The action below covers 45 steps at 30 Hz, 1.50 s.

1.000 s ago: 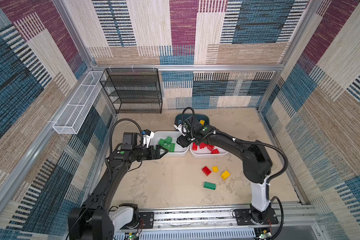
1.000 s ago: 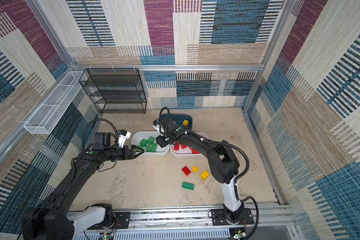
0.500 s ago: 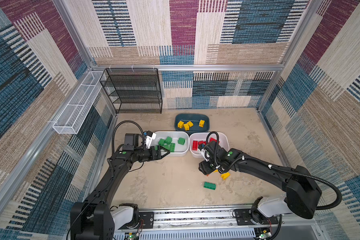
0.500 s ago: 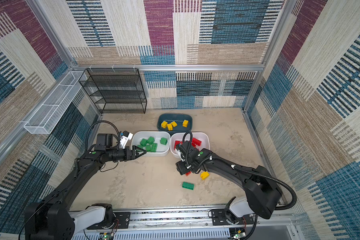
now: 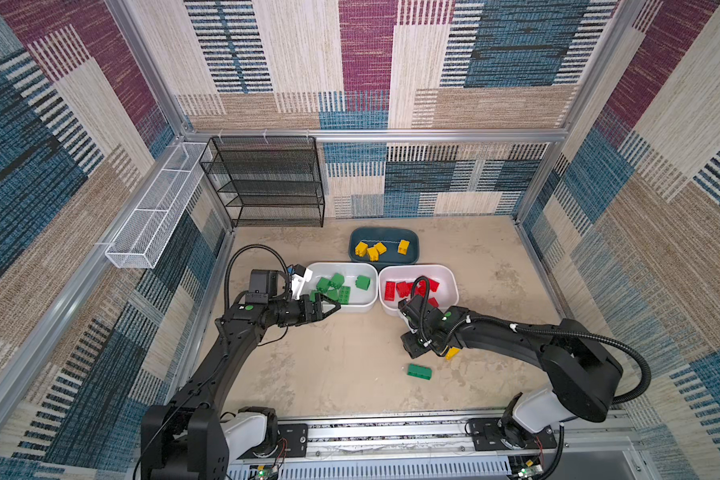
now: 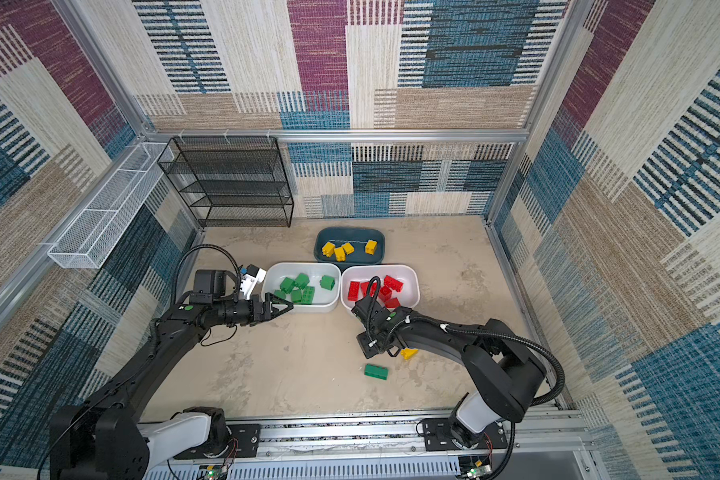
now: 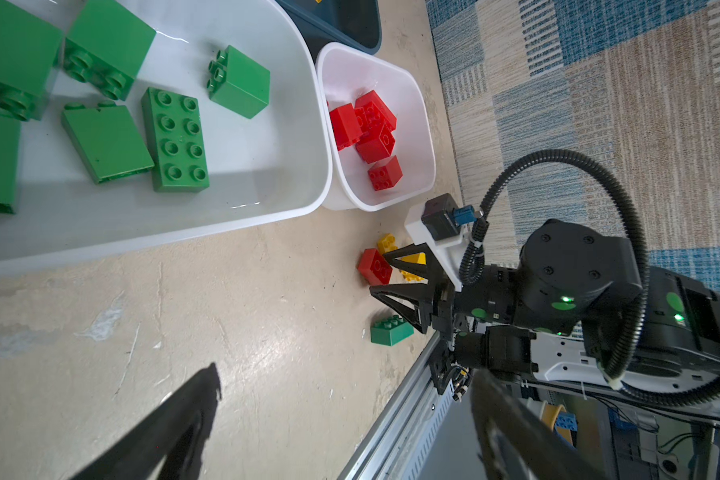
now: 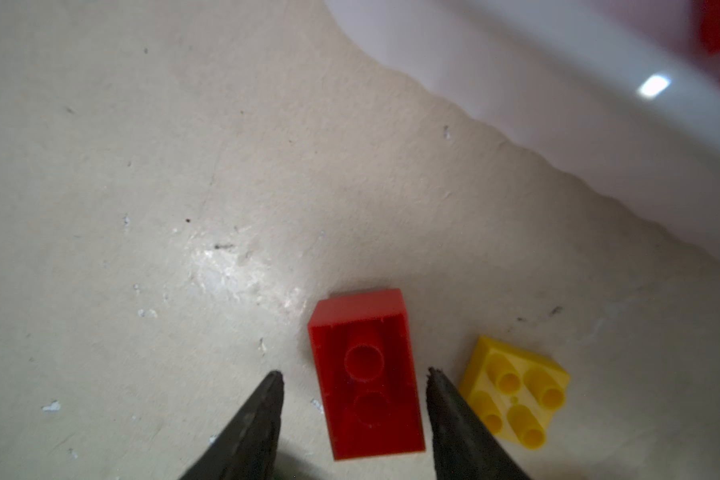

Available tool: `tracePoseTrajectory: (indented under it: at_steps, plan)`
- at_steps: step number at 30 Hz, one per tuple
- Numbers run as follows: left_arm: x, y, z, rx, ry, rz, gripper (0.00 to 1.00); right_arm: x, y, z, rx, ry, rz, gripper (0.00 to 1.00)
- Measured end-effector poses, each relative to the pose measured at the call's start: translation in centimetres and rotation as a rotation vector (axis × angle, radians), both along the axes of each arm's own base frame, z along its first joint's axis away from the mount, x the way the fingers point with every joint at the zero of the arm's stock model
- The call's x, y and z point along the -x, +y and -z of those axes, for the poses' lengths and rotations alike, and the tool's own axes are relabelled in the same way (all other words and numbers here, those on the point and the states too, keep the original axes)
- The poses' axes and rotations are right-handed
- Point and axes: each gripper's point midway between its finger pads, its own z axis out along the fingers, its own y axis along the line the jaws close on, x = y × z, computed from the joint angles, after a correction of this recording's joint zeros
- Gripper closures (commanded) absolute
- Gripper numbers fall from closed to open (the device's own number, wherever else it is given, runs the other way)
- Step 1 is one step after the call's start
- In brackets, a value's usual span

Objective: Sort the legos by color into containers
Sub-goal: 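Move the right gripper back to the pile over a red brick, then grasp the red brick with the right gripper and carry it into the red bin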

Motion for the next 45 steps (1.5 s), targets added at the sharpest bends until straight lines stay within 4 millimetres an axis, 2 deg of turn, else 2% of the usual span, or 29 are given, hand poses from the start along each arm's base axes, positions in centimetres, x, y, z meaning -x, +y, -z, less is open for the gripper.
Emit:
tracePoseTrajectory:
  at_steps: [5,7,10,12,14,18,20,23,25,29,34,40,42,44,45]
  plan:
    - [0.2,0.0,0.2,0.0,0.006,-0.001,0.04,-0.3,-0.1,0.6,0.027,-0.006,0.001,0.72]
    - [0.2,0.0,0.2,0.0,0.007,-0.001,0.04,-0.7,0.1,0.2,0.026,-0.021,0.003,0.78]
    - [0.2,0.0,0.2,0.001,0.007,0.0,0.04,-1.3,0.4,-1.0,0.012,-0.052,0.007,0.79]
    - [0.2,0.0,0.2,0.002,0.006,0.001,0.04,-1.6,0.7,-2.6,-0.013,-0.078,0.008,0.79]
    - [0.2,0.0,0.1,0.003,0.001,0.001,0.04,-2.3,0.9,-5.5,-0.064,-0.128,0.02,0.79]
    - [0.1,-0.3,-0.6,0.011,-0.014,0.011,0.05,-5.3,-0.3,-10.8,-0.143,-0.241,0.07,0.78]
    - [0.1,-0.5,-1.0,0.018,-0.021,0.019,0.05,-7.2,-1.6,-12.2,-0.136,-0.278,0.092,0.77]
    - [0.2,-0.7,-1.1,0.03,-0.014,0.024,0.05,-9.7,-3.4,-13.0,-0.107,-0.299,0.092,0.77]
    - [0.2,-0.9,-1.2,0.032,-0.014,0.026,0.05,-11.2,-4.3,-12.7,-0.079,-0.294,0.071,0.77]
    - [0.2,-1.0,-1.2,0.033,-0.02,0.031,0.05,-13.2,-5.8,-10.0,0.014,-0.226,0.004,0.77]
    - [0.1,-1.0,-1.1,0.034,-0.02,0.031,0.05,-13.8,-7.7,-7.0,0.08,-0.14,-0.033,0.76]
    - [-0.3,-1.1,-0.3,0.032,-0.001,0.032,0.06,-13.8,-8.3,-4.5,0.106,-0.076,-0.066,0.73]
    - [-0.4,-1.1,-0.2,0.031,0.006,0.033,0.06,-13.7,-8.5,-3.8,0.114,-0.059,-0.069,0.66]
    - [-0.5,-1.1,-0.1,0.031,0.007,0.033,0.06,-13.7,-8.6,-3.7,0.109,-0.053,-0.068,0.49]
    - [-0.5,-1.1,-0.1,0.031,0.008,0.033,0.06,-13.7,-8.5,-3.7,0.107,-0.053,-0.07,0.45]
